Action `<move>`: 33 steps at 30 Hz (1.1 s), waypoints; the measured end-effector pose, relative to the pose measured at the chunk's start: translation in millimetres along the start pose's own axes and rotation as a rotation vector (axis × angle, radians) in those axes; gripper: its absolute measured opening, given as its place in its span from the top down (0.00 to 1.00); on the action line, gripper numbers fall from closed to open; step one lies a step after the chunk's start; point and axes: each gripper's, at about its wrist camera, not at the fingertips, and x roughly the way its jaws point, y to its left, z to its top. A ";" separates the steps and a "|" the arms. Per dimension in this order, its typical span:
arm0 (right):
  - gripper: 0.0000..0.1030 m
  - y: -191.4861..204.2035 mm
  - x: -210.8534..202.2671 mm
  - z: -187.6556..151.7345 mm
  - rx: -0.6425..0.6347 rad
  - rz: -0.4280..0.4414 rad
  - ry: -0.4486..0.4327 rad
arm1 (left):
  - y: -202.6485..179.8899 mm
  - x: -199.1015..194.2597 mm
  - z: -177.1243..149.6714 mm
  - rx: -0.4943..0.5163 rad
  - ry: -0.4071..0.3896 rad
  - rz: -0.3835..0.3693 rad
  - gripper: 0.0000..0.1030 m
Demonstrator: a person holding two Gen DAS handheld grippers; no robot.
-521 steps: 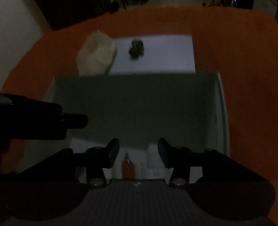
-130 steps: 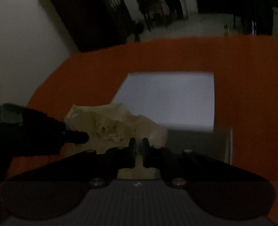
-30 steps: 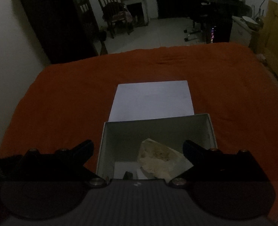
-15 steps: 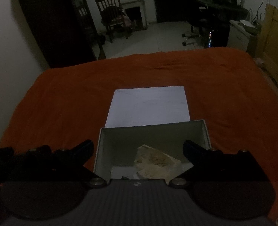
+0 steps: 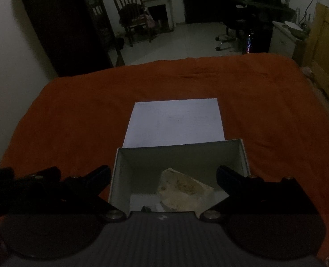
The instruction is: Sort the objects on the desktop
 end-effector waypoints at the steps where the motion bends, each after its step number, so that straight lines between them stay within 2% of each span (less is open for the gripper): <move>1: 0.00 -0.7 0.2 0.3 -0.004 0.001 0.002 | 0.0 -0.1 -0.9 0.000 0.003 -0.002 0.00; 33: 0.00 -9.5 9.4 2.6 0.015 -0.012 0.026 | -5.7 0.0 1.8 0.024 0.011 -0.004 0.00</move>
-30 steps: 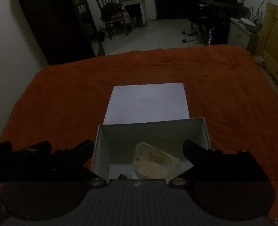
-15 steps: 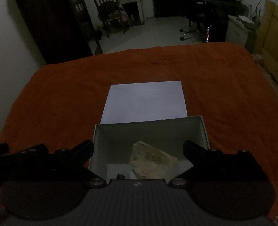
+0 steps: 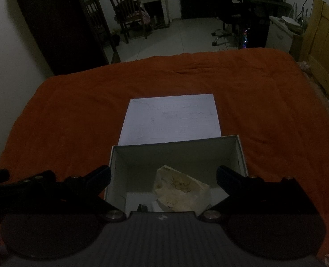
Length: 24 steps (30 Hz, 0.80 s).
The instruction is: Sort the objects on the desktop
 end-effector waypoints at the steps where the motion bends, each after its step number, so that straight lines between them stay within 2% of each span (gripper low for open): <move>1: 0.00 -0.2 0.6 -0.3 0.000 -0.001 0.002 | -0.3 0.4 0.1 0.001 0.002 0.000 0.00; 24: 0.00 1.1 7.1 -2.5 -0.005 -0.019 0.025 | 1.1 5.5 -0.6 0.006 0.046 -0.002 0.00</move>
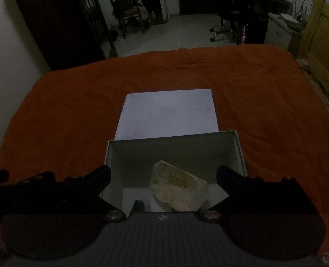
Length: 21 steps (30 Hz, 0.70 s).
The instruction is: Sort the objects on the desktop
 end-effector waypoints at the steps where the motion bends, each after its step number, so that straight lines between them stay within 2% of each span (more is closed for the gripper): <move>1: 0.00 0.1 0.2 -0.3 0.000 -0.001 0.000 | -0.2 -0.1 -0.1 0.001 0.000 0.001 0.00; 21: 0.00 -3.7 14.7 -10.1 -0.001 -0.029 0.059 | -3.7 13.6 -8.4 0.028 0.055 0.018 0.00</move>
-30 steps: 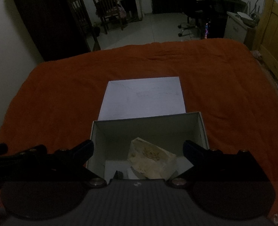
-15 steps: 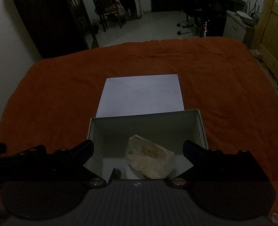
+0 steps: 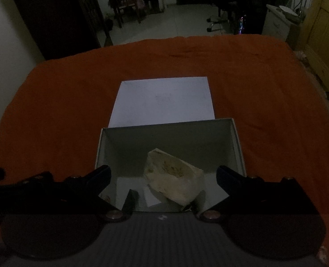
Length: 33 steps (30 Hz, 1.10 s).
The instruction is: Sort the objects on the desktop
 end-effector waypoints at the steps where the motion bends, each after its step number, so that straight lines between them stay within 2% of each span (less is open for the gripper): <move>1: 0.00 -0.1 0.3 -0.2 0.000 0.000 0.000 | -0.1 -0.3 -0.2 0.000 0.000 0.000 0.00; 27: 0.00 1.5 2.3 -2.6 0.012 -0.004 0.007 | -1.3 2.7 -1.7 0.011 0.002 0.006 0.00; 33: 0.00 1.5 4.7 -4.3 0.012 -0.006 0.006 | -3.0 0.7 -3.3 0.027 -0.031 0.010 0.00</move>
